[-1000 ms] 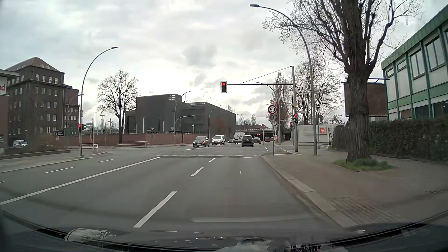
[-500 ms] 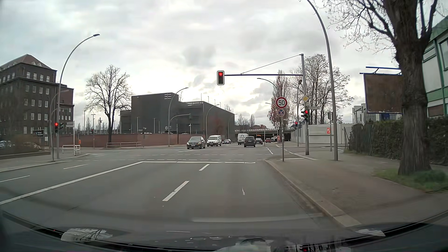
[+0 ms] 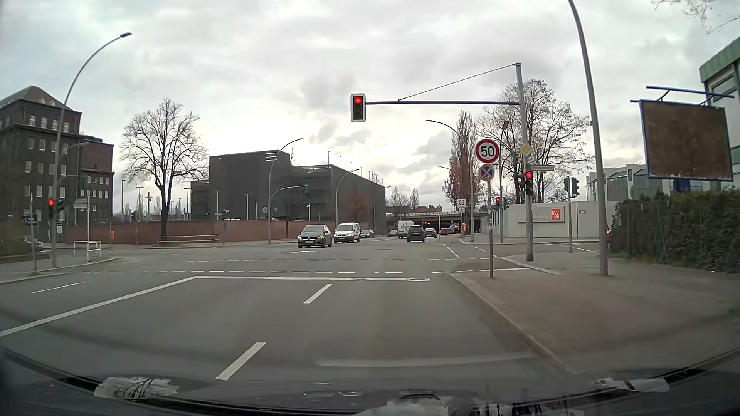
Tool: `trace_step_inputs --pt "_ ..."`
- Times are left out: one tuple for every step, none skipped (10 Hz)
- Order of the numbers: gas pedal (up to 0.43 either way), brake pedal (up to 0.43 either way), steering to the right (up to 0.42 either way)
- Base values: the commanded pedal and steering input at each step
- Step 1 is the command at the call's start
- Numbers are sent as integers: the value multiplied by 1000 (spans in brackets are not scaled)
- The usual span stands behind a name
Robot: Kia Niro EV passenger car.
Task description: Follow the waypoints while adhering to traffic rules and regulations
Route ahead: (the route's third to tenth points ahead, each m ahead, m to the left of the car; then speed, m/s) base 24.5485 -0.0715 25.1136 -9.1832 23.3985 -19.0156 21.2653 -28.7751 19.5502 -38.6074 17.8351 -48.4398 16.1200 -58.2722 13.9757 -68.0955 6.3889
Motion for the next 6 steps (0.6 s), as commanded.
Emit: trace_step_inputs --pt "0 311 8" --pt "0 323 8" --pt "0 329 8" --pt "0 335 8" --pt "0 335 8" --pt "0 341 8"
